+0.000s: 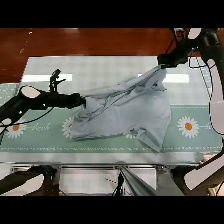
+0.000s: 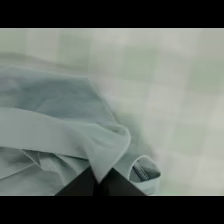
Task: Fold the shirts.
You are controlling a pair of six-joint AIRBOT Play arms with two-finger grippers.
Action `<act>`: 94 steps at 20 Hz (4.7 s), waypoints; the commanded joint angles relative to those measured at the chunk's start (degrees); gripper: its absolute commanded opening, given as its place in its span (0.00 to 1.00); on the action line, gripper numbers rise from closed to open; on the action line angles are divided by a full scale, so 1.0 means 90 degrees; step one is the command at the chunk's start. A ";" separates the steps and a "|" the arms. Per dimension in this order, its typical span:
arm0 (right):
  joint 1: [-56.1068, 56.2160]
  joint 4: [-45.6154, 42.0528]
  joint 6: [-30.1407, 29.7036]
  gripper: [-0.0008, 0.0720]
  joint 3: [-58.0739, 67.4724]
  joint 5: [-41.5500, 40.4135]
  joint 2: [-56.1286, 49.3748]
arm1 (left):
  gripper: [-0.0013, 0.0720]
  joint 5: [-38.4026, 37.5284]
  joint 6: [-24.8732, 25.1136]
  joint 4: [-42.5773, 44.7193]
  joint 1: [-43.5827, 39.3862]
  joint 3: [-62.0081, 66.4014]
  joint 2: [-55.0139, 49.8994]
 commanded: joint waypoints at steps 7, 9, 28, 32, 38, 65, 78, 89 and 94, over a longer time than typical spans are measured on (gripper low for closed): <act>-0.0614 -0.2106 -0.0503 0.59 0.0012 0.1008 0.1107 | 0.82 -0.3609 -0.0699 0.1056 0.3043 0.1804 0.0063; -0.1178 -0.1719 -0.0435 0.59 0.0010 0.1724 0.1166 | 0.82 -0.3927 -0.0680 0.1158 0.3667 0.1226 0.0503; -0.2696 -0.0185 -0.0593 0.59 -0.1054 0.1506 0.1936 | 0.75 -0.1394 0.0233 0.0233 0.1290 -0.2047 0.0427; -0.2975 -0.0469 -0.0653 0.61 -0.1183 0.1698 0.2052 | 0.06 -0.1547 0.0597 0.0221 0.0855 -0.2050 0.0182; -0.4150 0.1127 -0.0821 0.61 -0.4617 0.0695 0.3152 | 0.06 -0.1678 0.0612 0.0219 0.0906 -0.2047 0.0189; -0.2511 0.4260 -0.2135 0.05 -0.7339 -0.1916 0.3774 | 0.05 -0.2346 0.0627 0.0214 0.0908 0.0000 0.0636; -0.2509 0.3228 -0.1263 0.05 -0.1307 -0.3415 0.7295 | 0.05 -0.0984 0.0624 0.0296 0.0906 0.6734 0.3269; -0.2509 0.1008 -0.0401 0.05 -0.0610 0.1532 0.7400 | 0.05 -0.5326 -0.2582 0.2582 0.0906 0.6615 0.4150; -0.2504 0.1066 -0.0474 0.05 -0.0612 0.2584 0.6186 | 0.05 -0.5884 -0.2664 0.2577 0.0906 0.5367 0.3876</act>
